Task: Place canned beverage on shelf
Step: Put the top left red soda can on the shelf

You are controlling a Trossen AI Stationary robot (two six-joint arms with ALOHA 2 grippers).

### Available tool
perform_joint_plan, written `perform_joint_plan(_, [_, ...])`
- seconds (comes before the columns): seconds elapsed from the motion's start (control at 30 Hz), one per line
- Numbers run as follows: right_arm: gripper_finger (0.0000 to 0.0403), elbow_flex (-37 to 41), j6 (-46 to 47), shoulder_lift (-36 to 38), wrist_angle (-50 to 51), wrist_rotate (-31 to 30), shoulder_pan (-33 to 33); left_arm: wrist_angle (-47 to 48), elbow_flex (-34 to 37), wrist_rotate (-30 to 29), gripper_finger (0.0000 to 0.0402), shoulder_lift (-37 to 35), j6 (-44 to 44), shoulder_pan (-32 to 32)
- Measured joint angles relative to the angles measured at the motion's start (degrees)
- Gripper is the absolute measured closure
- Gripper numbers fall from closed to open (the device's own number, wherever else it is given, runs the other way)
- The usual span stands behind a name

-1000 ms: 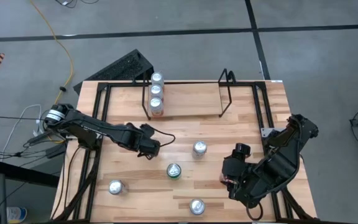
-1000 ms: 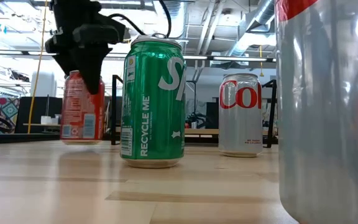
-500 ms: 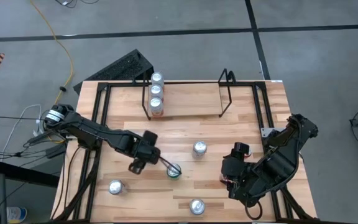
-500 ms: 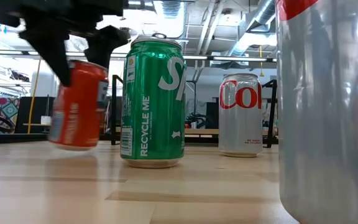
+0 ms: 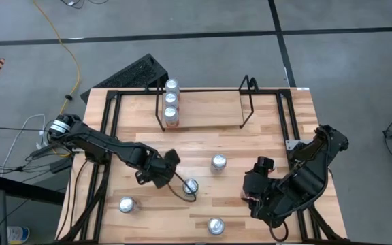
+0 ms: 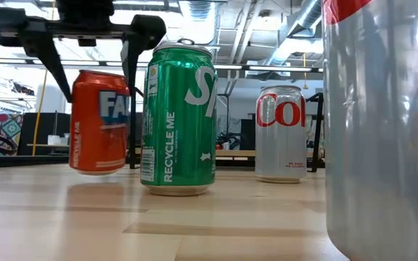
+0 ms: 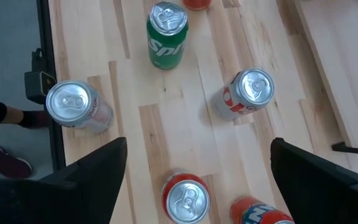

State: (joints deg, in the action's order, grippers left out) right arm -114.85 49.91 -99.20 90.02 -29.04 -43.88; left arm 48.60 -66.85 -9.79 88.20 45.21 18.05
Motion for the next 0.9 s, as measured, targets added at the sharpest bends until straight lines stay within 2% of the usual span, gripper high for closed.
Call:
perform_joint_plan(0.17, [0.0033, 0.00, -0.06, 0.00, 0.00, -0.80, 0.00, -0.02, 0.00, 1.67, 0.0085, 0.00, 15.21, 0.34])
perform_joint_plan(0.37, [0.0033, 0.00, -0.22, 0.00, 0.00, -0.87, 0.00, -0.02, 0.00, 1.60, 0.0084, 0.00, 25.49, 0.32])
perform_joint_plan(0.57, [0.0033, 0.00, -0.24, 0.00, 0.00, -0.89, 0.00, -0.02, 0.00, 1.63, 0.0084, 0.00, 30.15, 0.87])
perform_joint_plan(0.77, [0.0033, 0.00, -0.26, 0.00, 0.00, -0.89, 0.00, -0.03, 0.00, 1.66, 0.0083, -0.02, 39.29, 1.91])
perform_joint_plan(0.9, [0.0033, 0.00, -0.34, 0.00, 0.00, -0.93, 0.00, -0.07, 0.00, 2.04, 0.0083, -0.02, 37.46, 1.94])
